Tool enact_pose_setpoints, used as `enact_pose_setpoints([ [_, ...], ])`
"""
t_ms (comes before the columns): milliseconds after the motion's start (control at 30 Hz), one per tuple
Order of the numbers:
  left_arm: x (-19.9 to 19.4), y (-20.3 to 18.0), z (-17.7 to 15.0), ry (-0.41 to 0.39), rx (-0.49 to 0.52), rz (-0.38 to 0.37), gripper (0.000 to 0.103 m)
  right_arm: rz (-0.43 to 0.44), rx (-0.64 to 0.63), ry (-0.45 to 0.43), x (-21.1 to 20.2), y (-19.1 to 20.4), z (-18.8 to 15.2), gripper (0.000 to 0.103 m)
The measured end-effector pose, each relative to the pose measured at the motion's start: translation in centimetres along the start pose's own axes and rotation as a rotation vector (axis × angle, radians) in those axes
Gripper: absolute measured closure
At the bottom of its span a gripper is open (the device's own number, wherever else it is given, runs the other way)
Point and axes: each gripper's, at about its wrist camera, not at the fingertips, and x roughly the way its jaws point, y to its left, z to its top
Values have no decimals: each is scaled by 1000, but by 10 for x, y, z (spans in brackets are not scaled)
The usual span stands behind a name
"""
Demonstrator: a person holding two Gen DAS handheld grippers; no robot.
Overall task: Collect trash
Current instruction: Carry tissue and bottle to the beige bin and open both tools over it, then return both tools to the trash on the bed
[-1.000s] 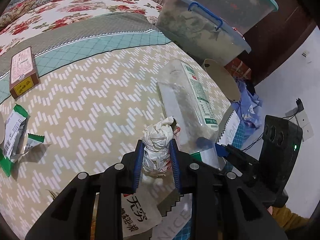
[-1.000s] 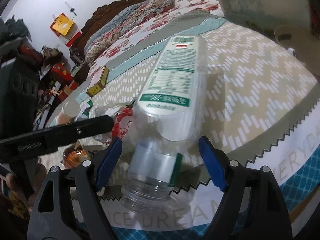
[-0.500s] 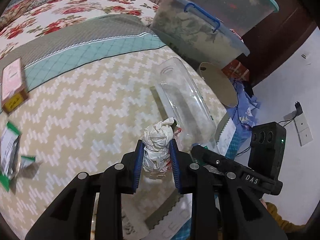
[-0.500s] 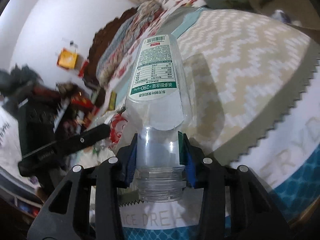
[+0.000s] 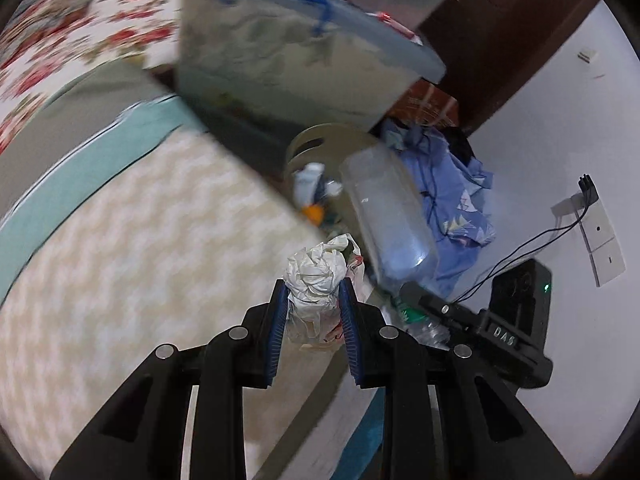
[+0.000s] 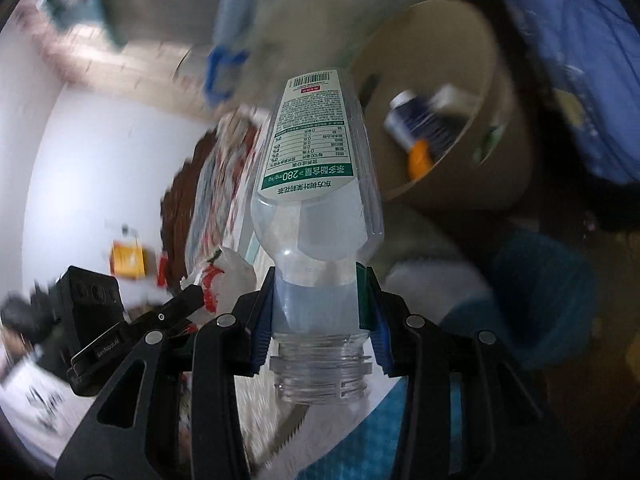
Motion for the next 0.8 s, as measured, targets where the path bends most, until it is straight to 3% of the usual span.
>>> enact_pose_setpoints([
  [200, 59, -36, 62, 20, 48, 28, 76, -51, 38, -84, -8, -13, 39, 55],
  [233, 69, -40, 71, 12, 50, 44, 66, -59, 38, -94, -10, -12, 42, 48],
  [267, 79, -43, 79, 5, 47, 58, 57, -78, 34, -107, -9, -11, 46, 31],
  [300, 90, -46, 85, 3, 42, 70, 43, -93, 27, -119, -9, -9, 47, 27],
  [367, 103, -51, 91, 16, 55, 88, 45, -111, -20, -164, -20, -8, 48, 27],
  [567, 74, -45, 69, -22, 81, 84, 45, -142, -130, -331, -48, 8, 23, 27],
  [700, 28, -29, 35, -66, 67, 68, 44, -120, -198, -311, -38, 26, -1, 27],
  [800, -8, -12, -3, -111, 70, 112, 44, -96, -264, -262, -24, 42, -29, 27],
])
